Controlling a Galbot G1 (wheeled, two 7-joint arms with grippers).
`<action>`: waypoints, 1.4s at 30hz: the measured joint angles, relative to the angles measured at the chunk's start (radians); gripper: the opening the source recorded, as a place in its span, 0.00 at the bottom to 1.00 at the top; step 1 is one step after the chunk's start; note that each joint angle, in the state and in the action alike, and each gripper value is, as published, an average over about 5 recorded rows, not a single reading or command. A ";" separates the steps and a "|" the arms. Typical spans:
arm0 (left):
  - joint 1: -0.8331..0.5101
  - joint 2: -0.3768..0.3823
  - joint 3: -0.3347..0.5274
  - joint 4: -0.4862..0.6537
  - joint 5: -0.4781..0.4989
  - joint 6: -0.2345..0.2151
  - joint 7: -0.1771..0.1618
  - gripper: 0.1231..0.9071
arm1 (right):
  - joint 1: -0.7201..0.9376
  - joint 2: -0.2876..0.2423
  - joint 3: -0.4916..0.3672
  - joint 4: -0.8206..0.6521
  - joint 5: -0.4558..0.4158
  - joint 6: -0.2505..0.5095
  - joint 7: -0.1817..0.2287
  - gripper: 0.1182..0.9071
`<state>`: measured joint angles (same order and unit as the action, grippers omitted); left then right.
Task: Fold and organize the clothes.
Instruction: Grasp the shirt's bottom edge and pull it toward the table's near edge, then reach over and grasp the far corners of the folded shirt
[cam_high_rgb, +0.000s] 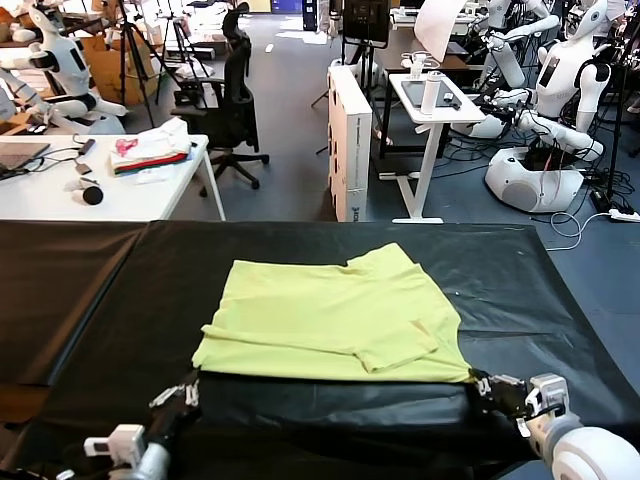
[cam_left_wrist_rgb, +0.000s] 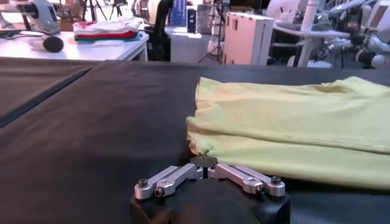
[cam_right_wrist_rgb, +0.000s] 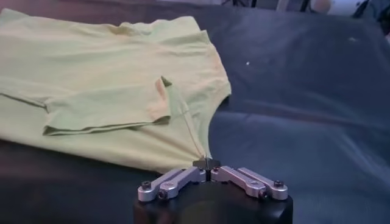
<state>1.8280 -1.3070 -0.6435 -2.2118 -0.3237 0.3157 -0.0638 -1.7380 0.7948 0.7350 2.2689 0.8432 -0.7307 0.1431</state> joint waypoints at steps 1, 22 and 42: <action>0.010 -0.001 -0.001 -0.005 0.000 -0.001 -0.001 0.03 | -0.002 -0.003 0.004 0.005 0.011 -0.003 -0.002 0.09; -0.069 0.076 -0.106 -0.104 -0.258 0.290 -0.185 1.00 | 0.477 -0.020 -0.163 -0.180 0.111 -0.006 0.075 1.00; -0.780 0.257 0.131 0.381 -0.721 0.421 -0.237 1.00 | 1.071 0.177 -0.616 -0.691 0.001 -0.006 0.079 1.00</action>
<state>1.0484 -1.0498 -0.5124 -1.8309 -1.0444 0.7369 -0.3007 -0.6673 0.9722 0.1191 1.5776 0.8442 -0.7364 0.2221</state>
